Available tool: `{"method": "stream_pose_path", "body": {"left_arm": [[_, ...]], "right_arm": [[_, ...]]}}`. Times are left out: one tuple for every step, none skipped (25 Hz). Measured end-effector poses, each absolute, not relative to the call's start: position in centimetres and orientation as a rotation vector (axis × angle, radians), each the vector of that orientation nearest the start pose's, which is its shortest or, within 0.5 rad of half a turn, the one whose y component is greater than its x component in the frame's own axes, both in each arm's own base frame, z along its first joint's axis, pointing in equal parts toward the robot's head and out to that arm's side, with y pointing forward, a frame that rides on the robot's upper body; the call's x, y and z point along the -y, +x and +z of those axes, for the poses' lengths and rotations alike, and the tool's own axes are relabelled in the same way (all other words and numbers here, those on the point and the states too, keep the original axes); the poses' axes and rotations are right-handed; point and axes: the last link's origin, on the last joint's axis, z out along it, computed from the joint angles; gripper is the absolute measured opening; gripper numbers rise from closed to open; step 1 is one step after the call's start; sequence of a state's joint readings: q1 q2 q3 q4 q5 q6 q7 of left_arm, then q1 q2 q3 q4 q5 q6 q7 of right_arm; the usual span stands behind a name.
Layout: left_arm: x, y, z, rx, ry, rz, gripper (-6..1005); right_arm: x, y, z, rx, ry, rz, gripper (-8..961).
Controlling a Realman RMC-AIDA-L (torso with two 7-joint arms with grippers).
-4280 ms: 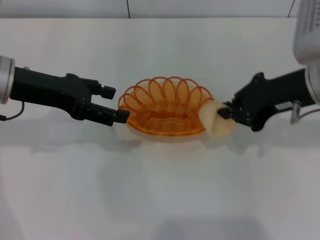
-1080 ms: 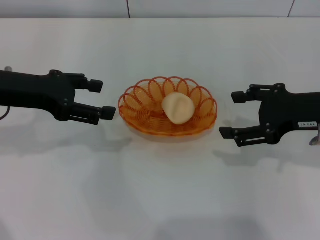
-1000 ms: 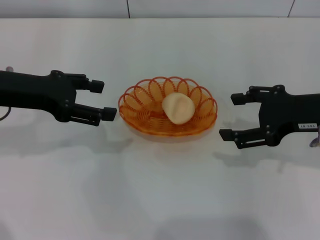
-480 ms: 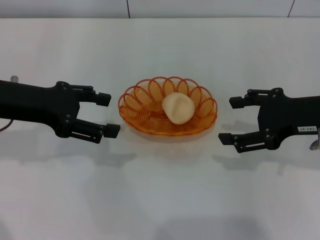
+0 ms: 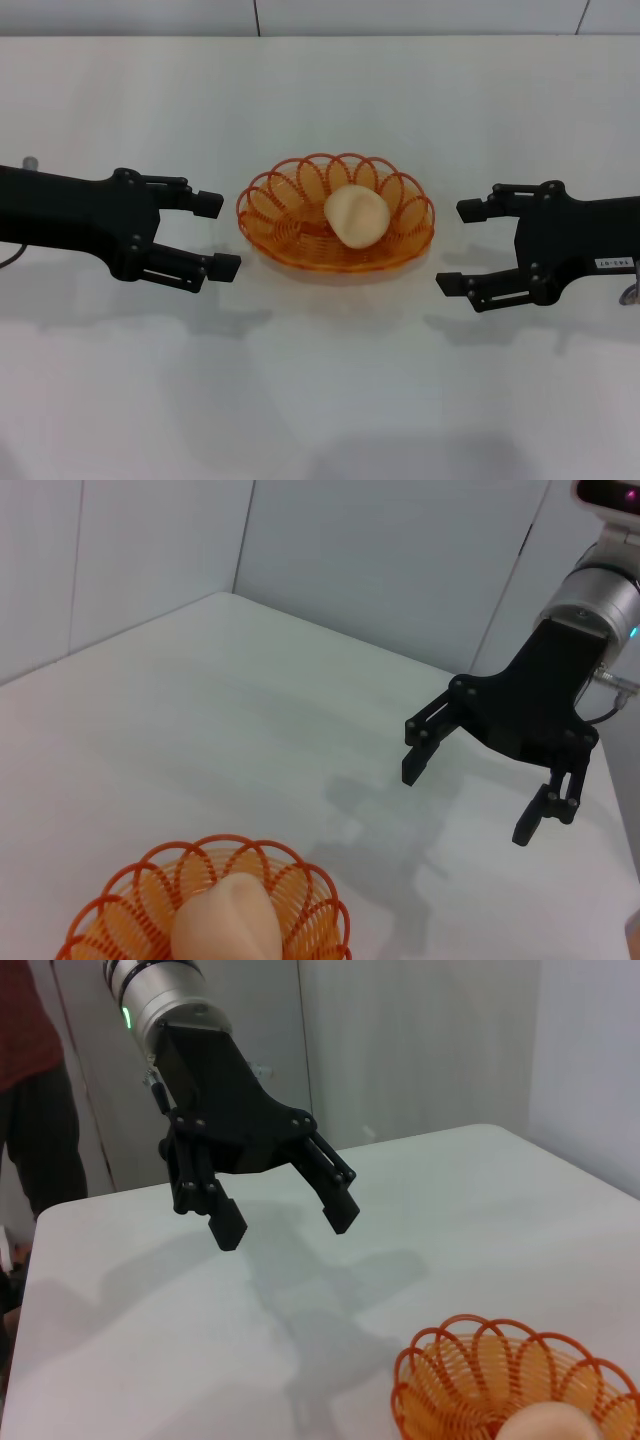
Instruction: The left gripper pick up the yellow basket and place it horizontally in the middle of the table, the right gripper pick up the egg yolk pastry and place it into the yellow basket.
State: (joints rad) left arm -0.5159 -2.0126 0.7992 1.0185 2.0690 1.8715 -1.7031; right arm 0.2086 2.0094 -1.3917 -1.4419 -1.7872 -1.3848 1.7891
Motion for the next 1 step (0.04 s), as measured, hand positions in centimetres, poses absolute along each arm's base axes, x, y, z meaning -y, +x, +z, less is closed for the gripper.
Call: {"method": "stream_pose_path", "body": {"left_arm": [[-31.65, -23.04, 5.94, 0.594, -2.997, -0.466, 888]], "right_arm": [[-29.71, 18.88, 2.01, -0.305, -2.840, 0.400, 861]]}}
